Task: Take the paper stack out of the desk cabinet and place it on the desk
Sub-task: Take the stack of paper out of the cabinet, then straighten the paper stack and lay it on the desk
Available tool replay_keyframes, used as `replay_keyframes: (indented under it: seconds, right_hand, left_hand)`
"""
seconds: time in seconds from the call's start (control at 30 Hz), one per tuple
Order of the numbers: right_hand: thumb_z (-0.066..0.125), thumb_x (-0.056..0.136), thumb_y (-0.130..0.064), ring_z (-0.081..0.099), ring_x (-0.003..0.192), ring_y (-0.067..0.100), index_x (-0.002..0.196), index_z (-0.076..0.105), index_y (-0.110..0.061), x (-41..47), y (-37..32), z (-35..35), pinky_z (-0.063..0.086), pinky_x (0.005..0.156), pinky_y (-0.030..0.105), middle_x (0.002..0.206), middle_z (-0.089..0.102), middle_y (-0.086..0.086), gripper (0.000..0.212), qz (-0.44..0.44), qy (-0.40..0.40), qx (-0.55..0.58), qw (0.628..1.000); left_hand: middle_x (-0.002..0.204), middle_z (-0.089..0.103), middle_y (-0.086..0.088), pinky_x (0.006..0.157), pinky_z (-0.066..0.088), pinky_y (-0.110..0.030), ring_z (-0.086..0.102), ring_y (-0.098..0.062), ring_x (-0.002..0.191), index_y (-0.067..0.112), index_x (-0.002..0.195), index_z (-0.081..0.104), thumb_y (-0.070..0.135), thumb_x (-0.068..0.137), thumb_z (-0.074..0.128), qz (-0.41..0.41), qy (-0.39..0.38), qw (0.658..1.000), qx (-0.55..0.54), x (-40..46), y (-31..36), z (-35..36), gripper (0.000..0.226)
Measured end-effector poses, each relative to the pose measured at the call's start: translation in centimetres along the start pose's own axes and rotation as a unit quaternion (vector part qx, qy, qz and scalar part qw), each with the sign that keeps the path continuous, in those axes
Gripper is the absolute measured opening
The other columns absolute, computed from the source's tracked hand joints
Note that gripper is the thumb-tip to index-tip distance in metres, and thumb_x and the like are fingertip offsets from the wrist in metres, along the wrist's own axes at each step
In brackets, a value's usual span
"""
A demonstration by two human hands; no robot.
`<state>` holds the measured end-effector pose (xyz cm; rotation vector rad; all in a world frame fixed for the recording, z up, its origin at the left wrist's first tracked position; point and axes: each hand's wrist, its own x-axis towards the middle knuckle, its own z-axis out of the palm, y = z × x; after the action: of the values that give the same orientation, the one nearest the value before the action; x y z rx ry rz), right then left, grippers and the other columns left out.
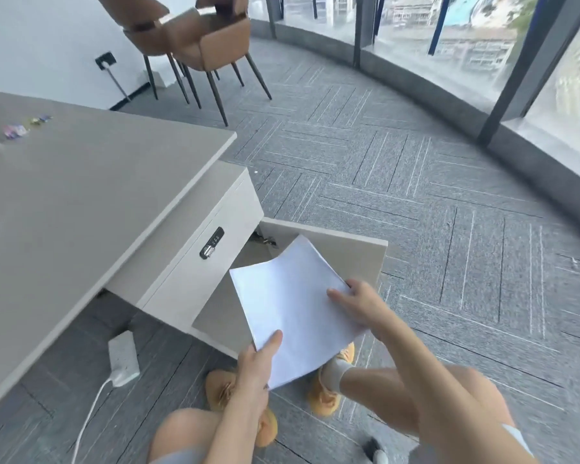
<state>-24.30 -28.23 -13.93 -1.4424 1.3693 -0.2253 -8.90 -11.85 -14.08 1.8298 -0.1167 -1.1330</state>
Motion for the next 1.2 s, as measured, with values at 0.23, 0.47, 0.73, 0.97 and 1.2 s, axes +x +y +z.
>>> replay_keyframes:
  seconds: [0.23,0.47,0.73,0.97,1.2]
  right_hand:
    - [0.066,0.084,-0.034,0.061,0.069,0.019,0.084,0.069,-0.007,-12.1,-4.7,-6.8,0.047,0.065,0.034,0.078,0.069,0.007,0.027,-0.077,-0.024,0.046,0.996]
    - [0.076,0.072,-0.053,0.077,0.095,0.03,0.112,0.069,-0.023,-20.1,-12.2,-5.5,0.057,0.091,0.057,0.107,0.079,0.006,0.051,-0.164,-0.055,0.152,0.973]
    - [0.063,0.096,-0.023,0.076,0.095,0.026,0.116,0.065,-0.023,-28.4,-23.8,1.9,0.06,0.086,0.052,0.107,0.079,0.001,0.02,-0.325,-0.145,0.19,0.915]
    - [0.059,0.096,-0.019,0.076,0.089,0.021,0.106,0.065,-0.022,-31.7,-30.8,8.0,0.06,0.084,0.049,0.103,0.078,0.0,0.012,-0.396,-0.169,0.132,0.893]
    - [0.056,0.097,-0.012,0.073,0.09,0.02,0.105,0.063,-0.016,-28.8,-34.3,14.3,0.054,0.065,0.027,0.101,0.075,0.007,0.011,-0.402,-0.156,0.125,0.893]
  left_hand:
    - [0.103,0.08,0.004,0.086,0.059,-0.036,0.074,-0.018,0.097,0.012,0.11,0.075,0.023,0.085,0.076,0.128,-0.03,0.991,-0.035,-10.5,2.7,-2.2,0.027]
    - [0.085,0.081,0.012,0.056,0.057,-0.018,0.077,-0.006,0.075,0.016,0.102,0.074,0.02,0.088,0.074,0.266,-0.028,0.961,-0.075,-19.9,9.0,-8.6,0.015]
    - [0.098,0.082,0.0,0.085,0.06,-0.046,0.078,-0.022,0.092,0.015,0.103,0.077,0.031,0.077,0.081,0.355,0.118,0.921,-0.104,-28.1,12.9,-21.3,0.03]
    - [0.093,0.082,0.005,0.073,0.058,-0.032,0.078,-0.012,0.084,0.019,0.093,0.077,0.018,0.088,0.073,0.391,0.238,0.883,-0.109,-30.5,14.6,-28.5,0.007]
    - [0.096,0.081,0.015,0.083,0.057,-0.03,0.075,-0.005,0.093,0.023,0.1,0.078,0.02,0.09,0.071,0.401,0.283,0.867,-0.085,-25.9,15.5,-32.4,0.012]
